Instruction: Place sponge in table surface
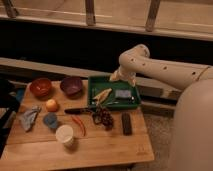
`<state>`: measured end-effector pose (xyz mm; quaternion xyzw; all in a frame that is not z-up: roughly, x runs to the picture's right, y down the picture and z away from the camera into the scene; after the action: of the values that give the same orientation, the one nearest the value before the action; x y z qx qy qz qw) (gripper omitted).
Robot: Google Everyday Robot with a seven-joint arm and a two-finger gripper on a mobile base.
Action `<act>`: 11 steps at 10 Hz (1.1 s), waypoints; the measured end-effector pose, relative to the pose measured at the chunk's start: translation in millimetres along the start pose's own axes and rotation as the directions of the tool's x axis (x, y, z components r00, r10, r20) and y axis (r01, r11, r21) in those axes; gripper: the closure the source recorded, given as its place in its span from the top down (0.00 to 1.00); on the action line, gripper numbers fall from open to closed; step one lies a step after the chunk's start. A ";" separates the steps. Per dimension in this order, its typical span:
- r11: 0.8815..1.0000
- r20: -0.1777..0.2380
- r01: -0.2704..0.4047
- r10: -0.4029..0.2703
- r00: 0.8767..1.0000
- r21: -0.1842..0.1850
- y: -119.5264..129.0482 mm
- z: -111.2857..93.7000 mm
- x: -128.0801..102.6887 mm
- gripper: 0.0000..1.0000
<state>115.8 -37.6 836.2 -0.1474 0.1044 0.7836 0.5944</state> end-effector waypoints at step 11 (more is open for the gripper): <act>0.997 -0.081 -0.042 0.037 0.996 -0.062 -10.3 53.7 0.9 0.80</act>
<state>119.7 -15.8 886.2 -0.1954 0.1057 0.7918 0.5690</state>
